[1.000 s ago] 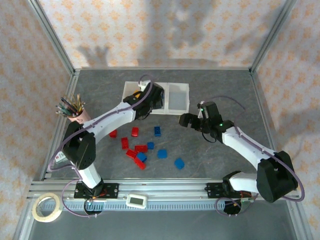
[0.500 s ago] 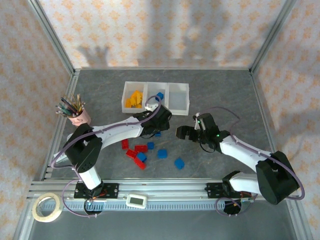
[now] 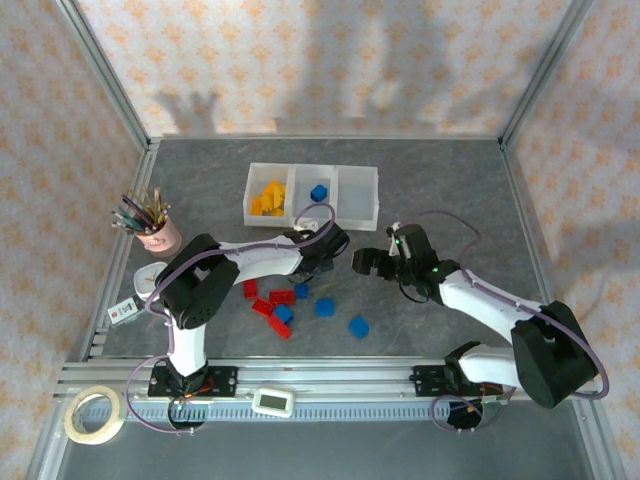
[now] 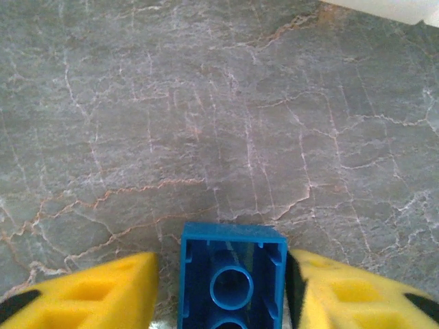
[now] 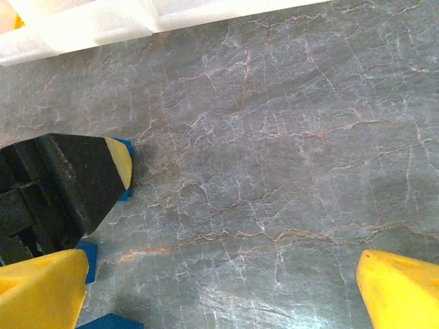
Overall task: Sort the legos into containers by color
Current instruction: Pick up the lego from the center of the table, then place the lego in the container.
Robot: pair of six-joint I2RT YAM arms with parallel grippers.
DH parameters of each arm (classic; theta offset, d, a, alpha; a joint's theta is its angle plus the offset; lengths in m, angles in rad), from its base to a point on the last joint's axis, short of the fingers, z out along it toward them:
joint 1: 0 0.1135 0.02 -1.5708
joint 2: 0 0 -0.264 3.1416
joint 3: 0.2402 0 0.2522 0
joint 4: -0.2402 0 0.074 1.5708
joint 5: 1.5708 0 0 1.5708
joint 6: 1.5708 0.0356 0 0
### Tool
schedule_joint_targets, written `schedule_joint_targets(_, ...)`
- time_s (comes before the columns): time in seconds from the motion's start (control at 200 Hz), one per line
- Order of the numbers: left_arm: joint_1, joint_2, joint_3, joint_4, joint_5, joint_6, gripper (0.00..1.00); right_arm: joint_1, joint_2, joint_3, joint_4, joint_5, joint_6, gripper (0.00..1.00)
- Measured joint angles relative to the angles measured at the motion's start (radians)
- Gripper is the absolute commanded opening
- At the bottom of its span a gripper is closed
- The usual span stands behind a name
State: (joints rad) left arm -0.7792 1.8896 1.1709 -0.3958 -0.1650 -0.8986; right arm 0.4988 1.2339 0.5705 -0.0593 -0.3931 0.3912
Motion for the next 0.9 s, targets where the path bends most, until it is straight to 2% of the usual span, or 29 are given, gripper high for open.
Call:
schedule_joint_targets(0.09,0.0,0.0,0.0,0.008,0.0,0.0,0.38,0.0,0.003,0.002,0.0,0.0,0.0,1.0)
schedule_joint_targets(0.275,0.0,0.0,0.0,0.013,-0.002,0.01,0.32,0.0,-0.002,0.003,0.0,0.0,-0.011,1.0)
schedule_joint_targets(0.5,0.0,-0.037,0.008,-0.004,-0.02,0.02,0.32,0.0,-0.026,0.052,-0.018,0.003,-0.039,1.0)
schedule_joint_targets(0.681,0.011,-0.097,0.076,-0.038,-0.062,0.061,0.33,0.0,-0.026,0.121,-0.039,0.027,-0.045,1.0)
schedule_joint_targets(0.901,0.114,-0.1,0.207,-0.051,-0.09,0.129,0.33,0.0,-0.005,0.174,-0.055,0.075,-0.037,1.0)
